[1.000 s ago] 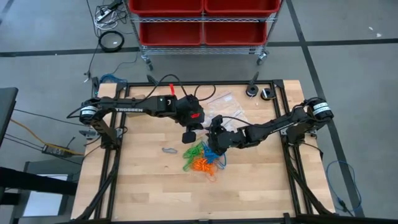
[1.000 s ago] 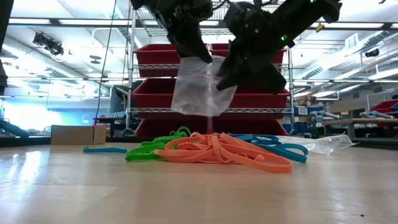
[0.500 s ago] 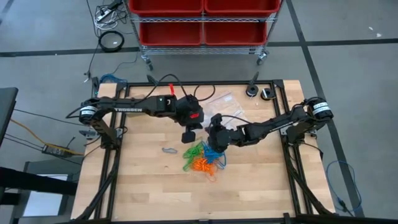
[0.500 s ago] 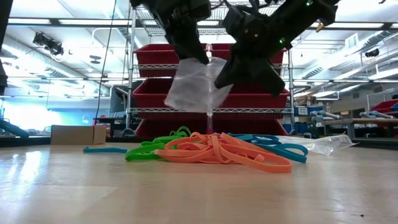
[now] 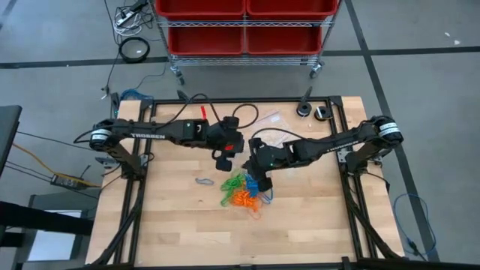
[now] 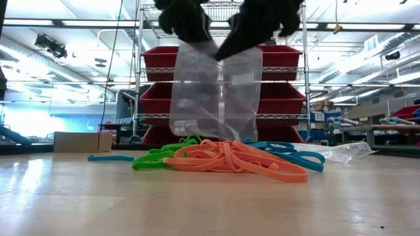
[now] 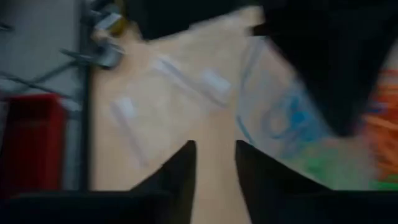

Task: Sort rubber bands
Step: Put the blue rubber band into the top left transparent zip bag

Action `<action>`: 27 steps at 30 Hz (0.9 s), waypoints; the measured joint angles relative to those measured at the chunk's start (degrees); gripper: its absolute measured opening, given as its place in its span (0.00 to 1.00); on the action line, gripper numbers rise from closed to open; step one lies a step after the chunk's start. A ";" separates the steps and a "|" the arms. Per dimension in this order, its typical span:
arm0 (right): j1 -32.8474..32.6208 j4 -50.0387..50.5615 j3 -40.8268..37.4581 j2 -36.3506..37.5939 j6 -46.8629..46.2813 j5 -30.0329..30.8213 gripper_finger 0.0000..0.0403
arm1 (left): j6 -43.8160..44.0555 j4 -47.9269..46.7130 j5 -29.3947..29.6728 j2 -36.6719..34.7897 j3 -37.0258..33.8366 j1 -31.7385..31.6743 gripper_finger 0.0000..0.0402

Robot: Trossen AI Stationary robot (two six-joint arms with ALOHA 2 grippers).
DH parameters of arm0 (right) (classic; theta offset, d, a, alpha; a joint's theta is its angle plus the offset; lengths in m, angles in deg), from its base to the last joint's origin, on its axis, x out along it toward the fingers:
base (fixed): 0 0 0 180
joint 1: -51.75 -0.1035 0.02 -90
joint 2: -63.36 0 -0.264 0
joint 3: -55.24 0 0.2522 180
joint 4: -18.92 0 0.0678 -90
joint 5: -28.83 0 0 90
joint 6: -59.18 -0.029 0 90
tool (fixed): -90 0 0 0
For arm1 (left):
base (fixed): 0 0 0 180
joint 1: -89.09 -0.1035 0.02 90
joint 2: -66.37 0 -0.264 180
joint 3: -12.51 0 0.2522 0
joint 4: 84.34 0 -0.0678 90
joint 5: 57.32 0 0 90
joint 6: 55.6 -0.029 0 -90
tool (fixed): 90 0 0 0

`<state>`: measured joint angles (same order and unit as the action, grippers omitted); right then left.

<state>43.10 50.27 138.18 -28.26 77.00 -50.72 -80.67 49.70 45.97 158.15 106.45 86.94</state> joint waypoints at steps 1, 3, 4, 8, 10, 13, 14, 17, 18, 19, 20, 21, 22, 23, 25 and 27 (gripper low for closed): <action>0.11 0.91 0.65 0.00 -0.54 -1.56 0.00 | -0.43 -0.09 1.69 -0.36 0.00 0.32 0.40; 0.29 2.53 1.51 0.12 -1.18 -3.97 0.00 | -1.54 -0.15 2.83 -1.30 0.00 0.90 0.48; 0.31 3.54 1.65 0.43 -1.26 -4.88 0.00 | -1.82 -0.33 2.72 -1.89 0.00 1.26 0.52; 0.31 5.20 1.76 1.92 -2.63 -7.64 0.00 | -3.07 -0.39 -3.47 -5.35 0.00 3.08 0.57; 0.24 6.22 1.78 2.62 -3.24 -7.74 0.00 | -3.18 -0.75 -8.68 -7.16 0.00 3.80 0.57; 0.29 8.18 1.78 3.55 -3.90 -8.17 0.00 | -3.75 -1.74 -16.22 -9.03 0.00 4.72 0.54; 0.35 8.46 1.78 3.74 -4.17 -9.19 0.00 | -4.51 -2.43 -18.33 -9.34 0.04 5.08 0.52; 0.35 9.05 1.78 4.09 -4.29 -12.12 0.00 | -7.39 -6.14 -20.82 -8.96 0.02 6.70 0.48; 0.34 8.80 1.78 4.08 -4.28 -12.93 0.00 | -8.06 -6.94 -20.64 -8.49 0.02 7.30 0.47; 0.27 8.61 1.78 4.02 -4.26 -13.58 0.00 | -8.93 -8.00 -20.26 -7.73 0.03 7.82 0.46; 0.27 8.68 1.78 4.00 -4.26 -14.18 0.00 | -9.58 -8.90 -19.75 -7.08 0.02 8.24 0.45; 0.29 8.71 1.78 3.93 -4.19 -14.51 0.00 | -10.50 -9.12 -18.69 -6.49 -0.04 8.57 0.45; 0.31 8.50 1.78 3.75 -4.01 -14.67 0.00 | -11.15 -8.91 -17.97 -5.77 -0.04 8.88 0.45; 0.29 8.43 1.78 3.62 -3.87 -14.63 0.00 | -12.12 -8.49 -17.39 -5.40 -0.04 9.12 0.44; 0.31 8.60 1.78 3.56 -3.88 -14.63 0.00 | -13.64 -7.28 -16.77 -5.04 -0.04 9.52 0.44; 0.29 8.44 1.78 3.56 -3.89 -14.63 0.00 | -14.92 -5.68 -16.53 -5.02 -0.04 9.78 0.44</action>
<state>43.39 58.71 139.96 -24.69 73.12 -65.35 -95.59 44.02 29.44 153.13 106.41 96.72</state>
